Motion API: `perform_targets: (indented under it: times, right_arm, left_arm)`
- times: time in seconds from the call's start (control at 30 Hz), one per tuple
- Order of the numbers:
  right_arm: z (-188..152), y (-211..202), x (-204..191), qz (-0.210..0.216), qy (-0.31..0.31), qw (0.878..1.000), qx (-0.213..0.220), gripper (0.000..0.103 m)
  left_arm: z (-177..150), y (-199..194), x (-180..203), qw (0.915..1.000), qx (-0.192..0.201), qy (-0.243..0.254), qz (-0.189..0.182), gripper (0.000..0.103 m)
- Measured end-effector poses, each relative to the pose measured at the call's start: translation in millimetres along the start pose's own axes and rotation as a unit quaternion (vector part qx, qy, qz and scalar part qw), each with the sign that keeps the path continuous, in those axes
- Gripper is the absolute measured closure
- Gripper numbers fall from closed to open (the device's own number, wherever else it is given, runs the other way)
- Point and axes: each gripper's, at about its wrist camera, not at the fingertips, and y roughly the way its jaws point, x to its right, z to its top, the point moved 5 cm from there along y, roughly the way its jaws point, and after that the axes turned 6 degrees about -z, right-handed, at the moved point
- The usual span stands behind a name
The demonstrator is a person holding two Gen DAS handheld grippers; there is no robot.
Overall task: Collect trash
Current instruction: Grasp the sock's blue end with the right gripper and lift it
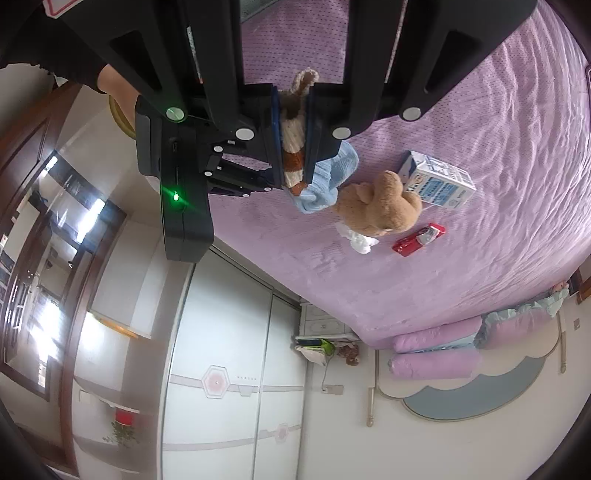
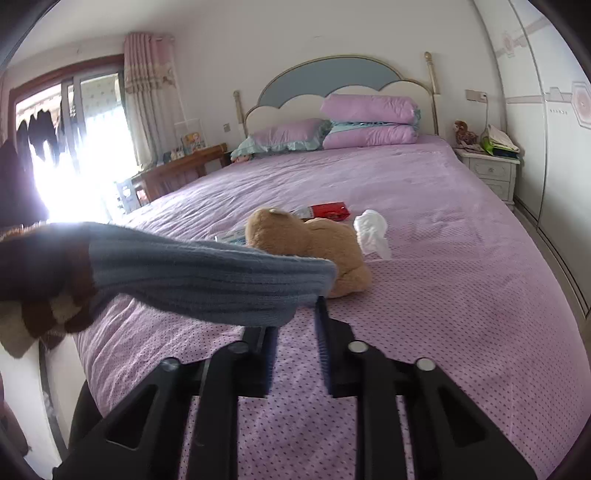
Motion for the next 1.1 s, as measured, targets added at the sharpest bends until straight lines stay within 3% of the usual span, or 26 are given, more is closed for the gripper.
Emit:
perform_targets:
  times: [0.07, 0.1, 0.13, 0.17, 0.23, 0.37, 0.43, 0.53, 0.63, 0.83, 1.1]
  right_arm:
    - [-0.2, -3.2, 2.3, 0.004, 0.004, 1.0, -0.001, 0.084]
    - [-0.7, -5.5, 2.4, -0.002, -0.001, 1.0, 0.0, 0.064]
    - [-0.8, -7.7, 2.5, -0.02, -0.006, 1.0, 0.004, 0.032]
    - [-0.2, -11.7, 2.0, -0.04, -0.013, 0.999, 0.016, 0.025]
    - [0.0, -19.7, -0.7, -0.068, -0.031, 0.996, 0.039, 0.023]
    - [4.3, -27.0, -0.7, -0.079, -0.046, 0.994, 0.057, 0.028]
    - [5.4, -27.8, 2.5, -0.075, -0.043, 0.995, 0.059, 0.056]
    - [5.2, -27.9, 9.0, -0.046, -0.026, 0.997, 0.052, 0.086]
    - [4.4, -29.0, 17.2, -0.04, -0.011, 0.998, 0.044, 0.089]
    - [-2.4, -54.3, 44.9, -0.089, -0.001, 0.995, 0.039, 0.089]
    - [-29.4, -122.7, 114.7, -0.202, 0.028, 0.979, 0.024, 0.089]
  left_arm:
    - [0.4, 1.4, 5.8, 1.0, -0.002, 0.006, -0.004, 0.092]
    - [0.7, 1.9, 8.3, 1.0, -0.002, 0.009, -0.005, 0.092]
    - [0.9, 2.4, 10.0, 0.9999, -0.003, 0.01, -0.005, 0.092]
    - [1.5, 3.6, 11.9, 0.9999, -0.004, 0.013, -0.006, 0.092]
    - [2.8, 4.8, 13.9, 0.9999, -0.005, 0.015, -0.006, 0.092]
    - [3.1, 7.3, 19.1, 0.9996, -0.011, 0.024, -0.006, 0.092]
    - [3.1, 8.1, 22.0, 0.9995, -0.013, 0.027, -0.005, 0.091]
    - [3.1, 10.0, 25.1, 0.9994, -0.015, 0.028, -0.009, 0.091]
    - [5.0, 11.2, 29.5, 0.9994, -0.014, 0.031, -0.009, 0.091]
    - [10.4, 26.3, 47.4, 0.9984, -0.017, 0.044, -0.032, 0.091]
    - [4.5, 80.6, 121.6, 0.9862, -0.053, 0.088, -0.129, 0.091]
